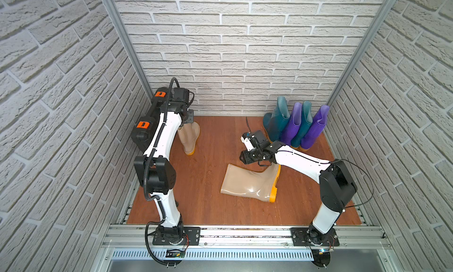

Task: Match and arrange rain boots in pairs
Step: Move the rain boot to the corner of the board, then adjust the rain boot at the center of the board.

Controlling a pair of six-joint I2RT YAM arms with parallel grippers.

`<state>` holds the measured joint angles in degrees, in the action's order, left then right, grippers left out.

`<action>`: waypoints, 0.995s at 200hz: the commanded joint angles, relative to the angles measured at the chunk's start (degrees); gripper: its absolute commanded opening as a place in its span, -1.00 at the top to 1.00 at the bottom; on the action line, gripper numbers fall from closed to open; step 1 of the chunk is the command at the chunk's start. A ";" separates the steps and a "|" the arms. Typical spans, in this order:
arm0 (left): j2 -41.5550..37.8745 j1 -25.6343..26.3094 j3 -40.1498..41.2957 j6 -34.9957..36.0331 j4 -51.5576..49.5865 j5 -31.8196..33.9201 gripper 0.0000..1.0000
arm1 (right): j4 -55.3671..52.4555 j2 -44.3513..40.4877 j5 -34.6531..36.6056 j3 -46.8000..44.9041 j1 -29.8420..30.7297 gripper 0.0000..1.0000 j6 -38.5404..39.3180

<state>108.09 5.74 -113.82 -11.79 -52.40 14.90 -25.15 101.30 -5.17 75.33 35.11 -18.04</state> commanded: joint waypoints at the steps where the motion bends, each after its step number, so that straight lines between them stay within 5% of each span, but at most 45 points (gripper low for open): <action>1: -0.25 -0.30 -1.33 -1.41 3.62 1.45 0.86 | -0.08 -1.19 0.60 1.18 0.68 0.05 0.41; 21: -0.38 -0.25 -1.21 -1.73 3.53 0.50 0.40 | -0.34 -1.34 0.85 1.14 0.78 0.05 0.59; 84: -7.29 2.22 -3.21 -1.42 3.42 -0.65 -0.42 | -1.16 -4.02 2.74 0.21 0.75 0.03 0.68; 127: -16.91 9.00 2.16 -2.44 3.26 -1.04 -0.60 | -5.25 -10.42 6.79 -2.65 0.75 -0.04 -0.44; 199: -36.84 22.10 36.43 -12.17 11.51 -16.14 -0.74 | -16.18 -23.78 12.32 -12.63 0.61 -0.17 -5.95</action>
<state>73.36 25.56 -84.95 -19.29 -44.69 5.61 -36.16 82.04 4.51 66.54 35.42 -20.88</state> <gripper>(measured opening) 0.871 0.568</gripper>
